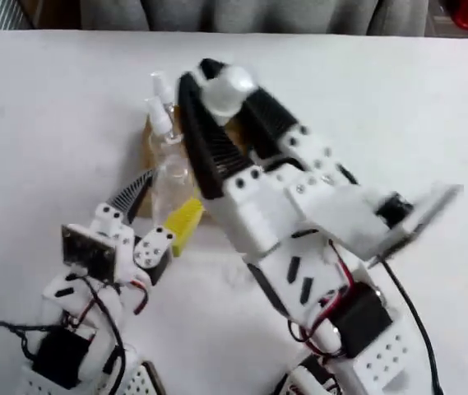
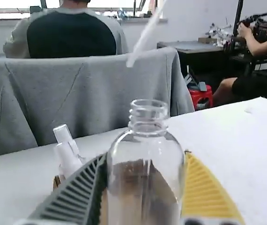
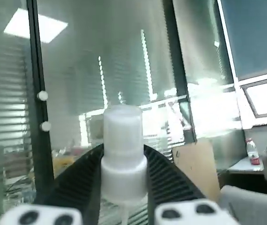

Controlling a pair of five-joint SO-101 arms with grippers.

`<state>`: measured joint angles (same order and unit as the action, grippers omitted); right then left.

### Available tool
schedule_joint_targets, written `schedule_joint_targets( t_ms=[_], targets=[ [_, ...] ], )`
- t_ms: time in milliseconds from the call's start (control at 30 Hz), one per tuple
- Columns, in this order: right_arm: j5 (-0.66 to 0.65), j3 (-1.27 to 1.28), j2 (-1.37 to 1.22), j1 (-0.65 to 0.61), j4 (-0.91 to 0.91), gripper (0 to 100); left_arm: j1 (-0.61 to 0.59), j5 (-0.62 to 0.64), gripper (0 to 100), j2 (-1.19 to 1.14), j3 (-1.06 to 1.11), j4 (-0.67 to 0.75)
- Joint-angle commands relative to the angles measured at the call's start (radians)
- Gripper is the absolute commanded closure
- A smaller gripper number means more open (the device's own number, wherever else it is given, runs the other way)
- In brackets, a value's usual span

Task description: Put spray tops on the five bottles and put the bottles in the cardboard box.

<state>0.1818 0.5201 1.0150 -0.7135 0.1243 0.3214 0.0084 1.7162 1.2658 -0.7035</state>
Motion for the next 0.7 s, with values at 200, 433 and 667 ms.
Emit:
schedule_joint_targets(
  t_ms=[200, 433, 667],
  targets=[
    [-0.018, -0.051, -0.019, -0.005, 0.012, 98.3, -0.073, -0.011, 98, 0.015, 0.032, 0.06],
    [-0.014, -0.049, -0.019, -0.005, 0.102, 98.3, -0.073, -0.011, 98, 0.015, 0.034, 0.06],
    [-0.014, -0.044, -0.027, -0.007, 0.102, 98.3, -0.073, -0.011, 98, 0.015, 0.032, 0.058]
  ],
)
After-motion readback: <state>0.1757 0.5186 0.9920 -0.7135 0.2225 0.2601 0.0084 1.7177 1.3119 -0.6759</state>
